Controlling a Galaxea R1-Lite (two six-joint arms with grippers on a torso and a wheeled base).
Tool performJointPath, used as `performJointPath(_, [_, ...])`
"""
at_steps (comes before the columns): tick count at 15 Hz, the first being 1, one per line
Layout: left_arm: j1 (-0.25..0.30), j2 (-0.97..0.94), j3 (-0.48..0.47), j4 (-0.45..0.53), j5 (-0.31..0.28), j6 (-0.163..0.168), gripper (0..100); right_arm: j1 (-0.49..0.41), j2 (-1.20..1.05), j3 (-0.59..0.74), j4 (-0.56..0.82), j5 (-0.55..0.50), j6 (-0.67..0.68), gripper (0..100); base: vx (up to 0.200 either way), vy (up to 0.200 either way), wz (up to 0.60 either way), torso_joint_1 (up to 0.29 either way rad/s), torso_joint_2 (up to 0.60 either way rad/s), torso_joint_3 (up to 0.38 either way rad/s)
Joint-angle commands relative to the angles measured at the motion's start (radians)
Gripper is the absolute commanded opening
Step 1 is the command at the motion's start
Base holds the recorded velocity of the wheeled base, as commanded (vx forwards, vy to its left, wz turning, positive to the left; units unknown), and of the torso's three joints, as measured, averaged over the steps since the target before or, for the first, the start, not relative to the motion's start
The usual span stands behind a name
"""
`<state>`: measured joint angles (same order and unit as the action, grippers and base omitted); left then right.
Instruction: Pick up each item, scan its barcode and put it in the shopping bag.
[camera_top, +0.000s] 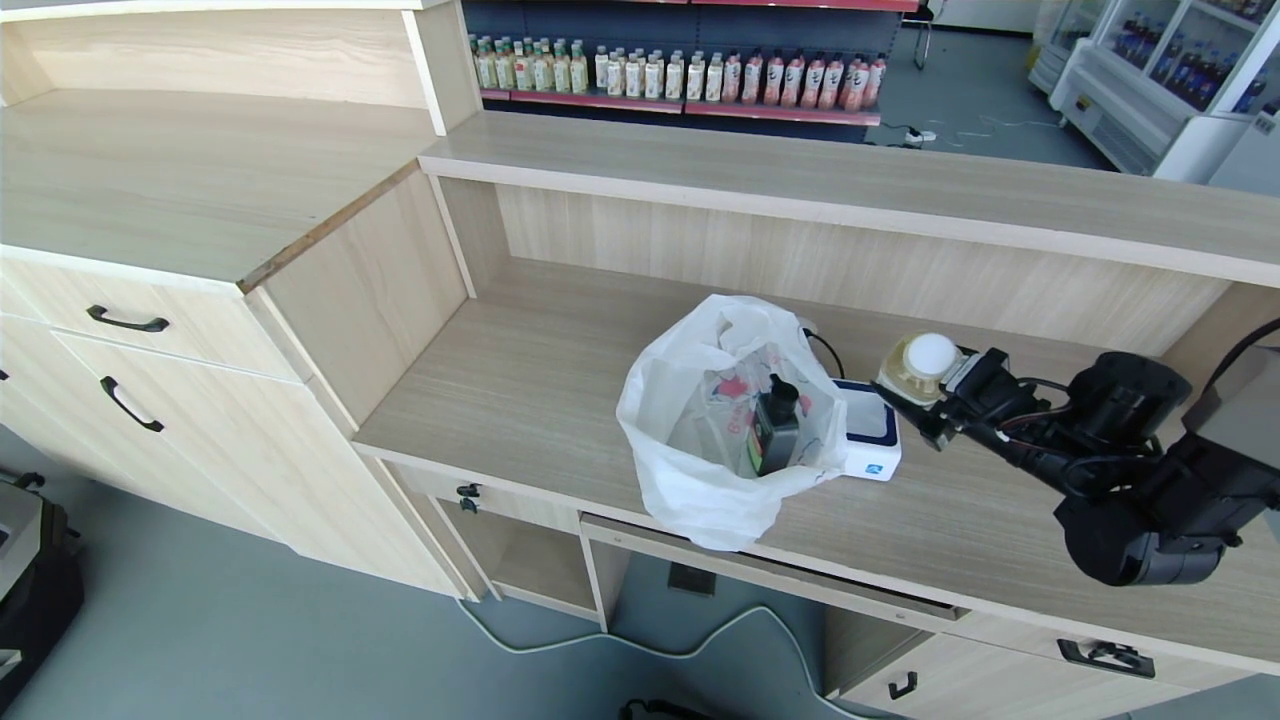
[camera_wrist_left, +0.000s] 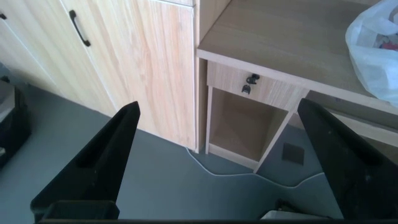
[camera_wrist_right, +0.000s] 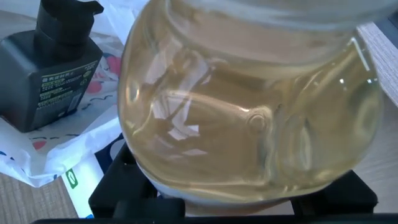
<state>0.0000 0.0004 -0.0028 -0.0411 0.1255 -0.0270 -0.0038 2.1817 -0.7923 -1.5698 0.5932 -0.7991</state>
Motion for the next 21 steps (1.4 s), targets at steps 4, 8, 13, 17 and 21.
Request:
performJointPath(4, [-0.002, 0.0, 0.0, 0.0, 0.0, -0.001, 100, 0.025, 0.023, -0.015, -0.001, 0.0, -0.003, 0, 0.0, 0.0, 0.0, 0.0, 0.0, 0.0])
performJointPath(8, [0.0, 0.0, 0.0, 0.0, 0.0, -0.001, 100, 0.03, 0.046, -0.062, -0.001, 0.0, -0.002, 0, 0.0, 0.0, 0.0, 0.0, 0.0, 0.0])
performJointPath(13, [0.0, 0.0, 0.0, 0.0, 0.0, -0.001, 100, 0.03, 0.069, -0.087, -0.001, -0.001, 0.0, 0, 0.0, 0.0, 0.0, 0.0, 0.0, 0.0])
performJointPath(17, [0.0, 0.0, 0.0, 0.0, 0.0, -0.001, 100, 0.03, 0.087, -0.13, -0.001, -0.003, 0.009, 0, 0.0, 0.0, 0.0, 0.0, 0.0, 0.0])
performJointPath(21, [0.0, 0.0, 0.0, 0.0, 0.0, -0.001, 100, 0.028, 0.104, -0.13, -0.001, -0.003, 0.011, 0, 0.0, 0.0, 0.0, 0.0, 0.0, 0.0])
